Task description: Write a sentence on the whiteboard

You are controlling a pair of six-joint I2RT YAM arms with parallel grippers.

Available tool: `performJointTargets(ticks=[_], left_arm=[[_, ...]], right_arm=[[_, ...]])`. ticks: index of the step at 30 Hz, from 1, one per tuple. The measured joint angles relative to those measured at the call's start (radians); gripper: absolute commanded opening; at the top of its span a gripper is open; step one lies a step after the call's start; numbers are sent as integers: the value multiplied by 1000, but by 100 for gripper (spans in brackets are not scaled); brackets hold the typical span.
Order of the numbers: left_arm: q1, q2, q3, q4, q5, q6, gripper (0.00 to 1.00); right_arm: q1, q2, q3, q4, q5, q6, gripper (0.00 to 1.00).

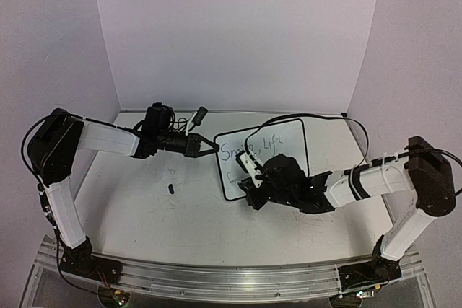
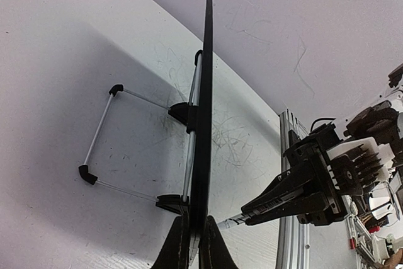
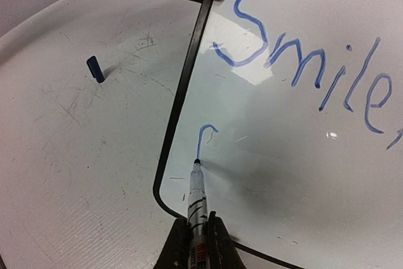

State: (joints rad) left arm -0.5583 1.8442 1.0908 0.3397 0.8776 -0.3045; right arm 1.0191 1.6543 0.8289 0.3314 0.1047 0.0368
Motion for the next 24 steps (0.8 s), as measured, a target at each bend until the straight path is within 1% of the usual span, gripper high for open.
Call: performJointTargets(ticks=[9, 17, 24], left_arm=[[0, 0, 0, 0, 0, 2, 0], [0, 0, 0, 0, 0, 2, 0], [0, 0, 0, 0, 0, 2, 0]], right_arm=[[6, -2, -5, -1, 28, 13, 0], [7, -11, -5, 32, 76, 16, 0], [7, -11, -5, 41, 81, 16, 0]])
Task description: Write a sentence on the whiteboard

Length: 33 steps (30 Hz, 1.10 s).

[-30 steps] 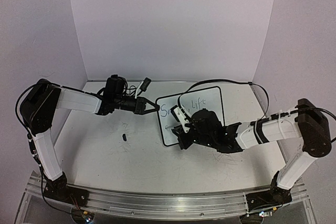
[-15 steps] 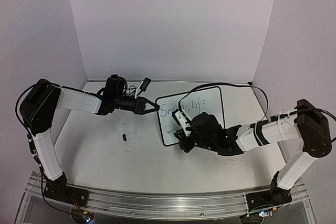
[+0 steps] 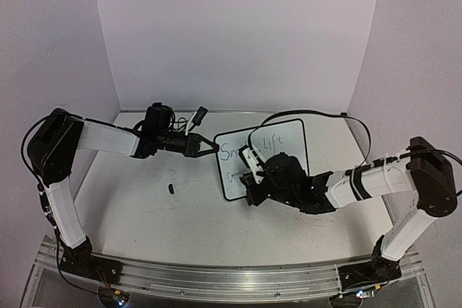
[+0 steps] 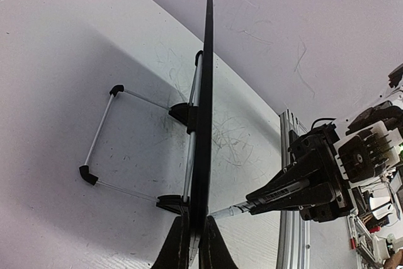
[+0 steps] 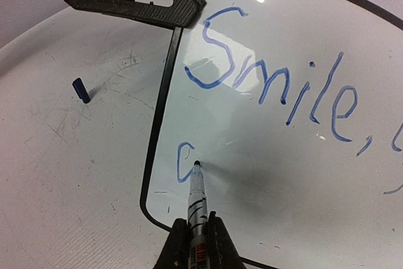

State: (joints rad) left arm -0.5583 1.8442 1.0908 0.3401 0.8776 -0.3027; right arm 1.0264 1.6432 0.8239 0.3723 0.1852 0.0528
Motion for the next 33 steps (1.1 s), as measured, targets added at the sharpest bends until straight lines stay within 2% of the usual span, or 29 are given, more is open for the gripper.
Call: performJointTargets(ticks=[27, 33], left_arm=[[0, 0, 0, 0, 1, 0, 0], [0, 0, 0, 0, 1, 0, 0]], right_arm=[[0, 2, 18, 12, -44, -3, 0], [-1, -69, -28, 31, -18, -3, 0]])
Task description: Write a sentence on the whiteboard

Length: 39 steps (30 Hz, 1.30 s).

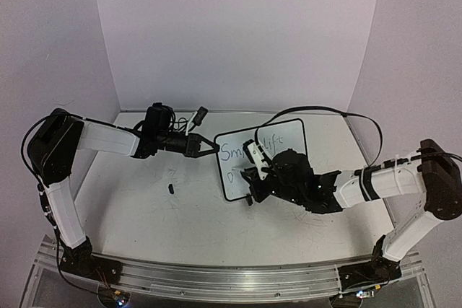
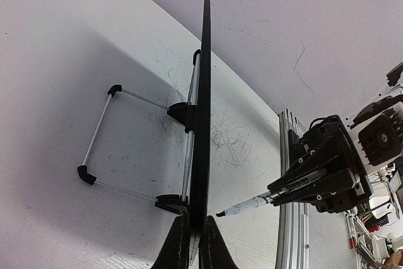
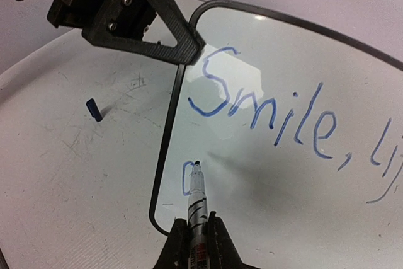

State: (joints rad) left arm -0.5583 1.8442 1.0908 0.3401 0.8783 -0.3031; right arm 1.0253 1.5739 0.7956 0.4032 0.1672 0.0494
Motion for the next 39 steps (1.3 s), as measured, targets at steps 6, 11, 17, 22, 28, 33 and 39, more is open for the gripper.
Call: performJointTargets(ticks=[6, 11, 17, 22, 28, 33, 39], left_arm=[[0, 0, 0, 0, 0, 0, 0], [0, 0, 0, 0, 0, 0, 0], [0, 0, 0, 0, 0, 0, 0], [0, 0, 0, 0, 0, 0, 0], [0, 0, 0, 0, 0, 0, 0], [0, 0, 0, 0, 0, 0, 0], [0, 0, 0, 0, 0, 0, 0]], right_arm=[[-2, -3, 2, -3, 37, 0, 0], [-4, 5, 17, -4, 55, 0, 0], [-4, 28, 33, -3, 64, -1, 0], [-3, 46, 41, -5, 71, 0, 0], [-3, 47, 41, -12, 77, 4, 0], [-3, 47, 40, -21, 74, 12, 0], [-3, 47, 29, -26, 68, 25, 0]])
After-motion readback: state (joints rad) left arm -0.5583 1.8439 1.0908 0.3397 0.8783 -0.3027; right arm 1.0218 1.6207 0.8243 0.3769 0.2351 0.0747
